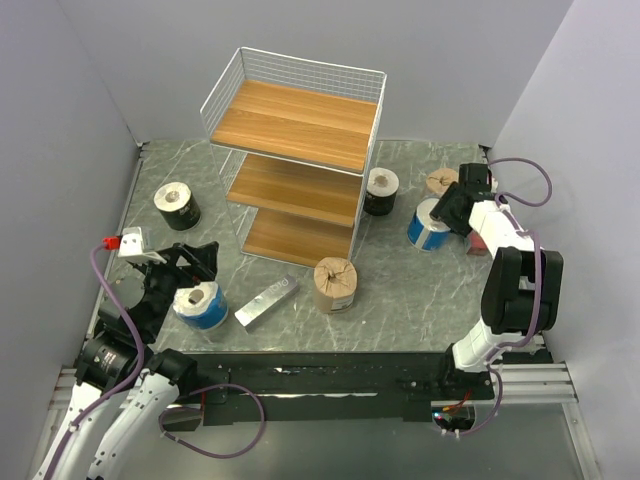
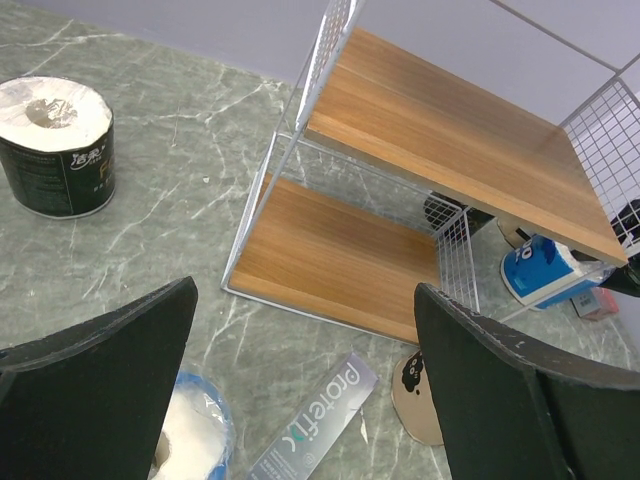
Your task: Place and organize the paper towels onto the shelf
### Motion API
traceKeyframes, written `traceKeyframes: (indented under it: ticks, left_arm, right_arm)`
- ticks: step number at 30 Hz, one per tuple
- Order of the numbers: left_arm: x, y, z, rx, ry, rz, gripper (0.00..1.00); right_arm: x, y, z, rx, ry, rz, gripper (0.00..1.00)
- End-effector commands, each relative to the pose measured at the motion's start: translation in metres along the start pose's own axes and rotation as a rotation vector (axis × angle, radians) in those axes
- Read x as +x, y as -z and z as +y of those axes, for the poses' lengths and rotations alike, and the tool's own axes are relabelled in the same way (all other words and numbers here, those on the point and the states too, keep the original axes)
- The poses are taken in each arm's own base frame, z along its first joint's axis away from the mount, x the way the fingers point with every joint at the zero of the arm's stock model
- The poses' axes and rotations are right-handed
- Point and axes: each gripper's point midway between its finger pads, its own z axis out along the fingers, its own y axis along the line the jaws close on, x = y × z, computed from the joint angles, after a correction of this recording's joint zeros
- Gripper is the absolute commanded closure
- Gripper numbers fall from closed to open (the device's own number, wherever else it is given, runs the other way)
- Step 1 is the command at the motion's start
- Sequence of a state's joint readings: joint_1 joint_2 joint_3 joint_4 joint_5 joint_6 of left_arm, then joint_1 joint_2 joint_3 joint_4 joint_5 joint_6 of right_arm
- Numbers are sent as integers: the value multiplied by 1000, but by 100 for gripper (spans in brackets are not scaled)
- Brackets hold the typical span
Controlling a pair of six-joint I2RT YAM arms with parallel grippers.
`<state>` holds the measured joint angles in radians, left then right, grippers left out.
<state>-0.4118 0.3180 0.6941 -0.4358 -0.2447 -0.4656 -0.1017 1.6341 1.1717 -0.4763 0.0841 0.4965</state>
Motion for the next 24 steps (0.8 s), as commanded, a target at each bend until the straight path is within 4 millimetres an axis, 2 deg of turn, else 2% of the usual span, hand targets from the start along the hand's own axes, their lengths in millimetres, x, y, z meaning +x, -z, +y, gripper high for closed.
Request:
traceKeyframes:
  ticks: [1,2,8,11,13,19,20,22,24]
  left_arm:
    - [-14,3,-4,4,17,-36,4]
    - [-14,3,-4,2,17,-37,4]
    - [-12,1,-4,1,13,-27,4]
    - [-13,2,-4,1,17,-31,3]
    - [-14,3,-4,6,17,-35,4]
    - [-14,3,-6,14,17,-36,4]
    - [-13,3,-6,14,16,-33,4]
    - [-14,3,-6,15,16,-34,4]
    - [-14,3,-7,20,15,-35,3]
  right_arm:
    - [-3,0,-3,1,18,-26,39]
    - [-4,4,-3,-5,21,-37,44]
    - [-10,25,1,-49,73,-55,57]
    - [-5,40,6,-108,117,-49,61]
    - [7,48,10,-164,156,-16,63]
    - [28,99,22,-356,303,-39,66]
    - [25,116,24,-387,319,-83,66]
    - [29,133,28,-438,336,-102,66]
    - [25,161,34,-509,361,-172,66]
